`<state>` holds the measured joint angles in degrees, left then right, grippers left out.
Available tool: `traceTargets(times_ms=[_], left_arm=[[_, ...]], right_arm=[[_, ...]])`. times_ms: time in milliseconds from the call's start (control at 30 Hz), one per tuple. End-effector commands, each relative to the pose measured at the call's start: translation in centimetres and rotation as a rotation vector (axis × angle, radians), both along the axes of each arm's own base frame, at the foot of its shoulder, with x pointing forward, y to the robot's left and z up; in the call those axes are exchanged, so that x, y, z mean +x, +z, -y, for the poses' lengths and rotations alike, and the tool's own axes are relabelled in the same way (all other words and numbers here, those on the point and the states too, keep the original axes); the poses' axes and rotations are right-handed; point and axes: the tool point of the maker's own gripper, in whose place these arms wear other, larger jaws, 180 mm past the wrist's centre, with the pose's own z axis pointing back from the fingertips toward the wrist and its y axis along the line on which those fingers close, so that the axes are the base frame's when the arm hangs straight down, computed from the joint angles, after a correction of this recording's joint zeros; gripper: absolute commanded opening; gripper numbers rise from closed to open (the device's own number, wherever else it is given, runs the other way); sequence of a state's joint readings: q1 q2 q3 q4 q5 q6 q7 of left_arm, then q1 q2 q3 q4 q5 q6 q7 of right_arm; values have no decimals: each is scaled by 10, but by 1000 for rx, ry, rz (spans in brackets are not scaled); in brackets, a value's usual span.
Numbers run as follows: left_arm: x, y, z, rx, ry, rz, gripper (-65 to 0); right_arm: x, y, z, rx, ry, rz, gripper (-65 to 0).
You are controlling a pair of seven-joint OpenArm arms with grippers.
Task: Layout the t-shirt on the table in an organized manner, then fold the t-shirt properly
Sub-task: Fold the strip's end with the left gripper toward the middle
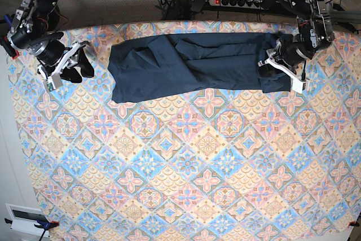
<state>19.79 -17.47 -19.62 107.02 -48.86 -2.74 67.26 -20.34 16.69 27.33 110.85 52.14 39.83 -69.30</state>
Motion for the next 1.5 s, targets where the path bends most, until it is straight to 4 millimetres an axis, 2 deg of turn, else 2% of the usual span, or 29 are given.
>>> traceTargets(times_ms=[0, 200, 367, 433, 500, 600, 667, 767, 800, 867, 933, 1167, 1267, 1367, 1467], left_arm=[[7, 10, -1, 1, -4, 41, -510], [3, 14, 8, -51, -36, 25, -436], [7, 56, 23, -222, -77, 123, -377], [10, 72, 14, -269, -49, 161, -373], [11, 79, -3, -253, -22, 179, -373], [7, 69, -29, -179, 21, 144, -373], [3, 54, -47, -114, 54, 99, -373], [-6, 27, -61, -59, 88, 20, -373], [-10, 15, -60, -52, 83, -19, -373], [-16, -3, -49, -55, 54, -73, -373], [-18, -10, -28, -72, -4, -96, -373], [-28, 2, 64, -160, -233, -72, -374], [-35, 8, 92, -183, -315, -64, -374], [-39, 11, 103, -193, -350, -59, -374], [-31, 16, 92, -178, -318, -33, -374]], right_arm=[[6, 13, 1, -1, 8, 47, -396], [6, 13, 1, -1, 8, 49, -396], [7, 14, 1, -1, 8, 51, -396], [7, 14, 1, -1, 8, 51, -396], [7, 14, 1, -1, 8, 51, -396], [7, 14, 2, -2, 7, 51, -396], [7, 14, 2, -2, 7, 51, -396], [7, 14, 2, -1, 6, 51, -396], [7, 14, 2, -1, 6, 51, -396], [7, 13, 2, -1, 7, 51, -396], [7, 13, 2, -1, 7, 51, -396], [7, 13, 2, -1, 7, 51, -396], [7, 13, 2, -1, 7, 51, -396], [7, 13, 2, -1, 7, 51, -396], [7, 13, 1, 0, 10, 50, -396]])
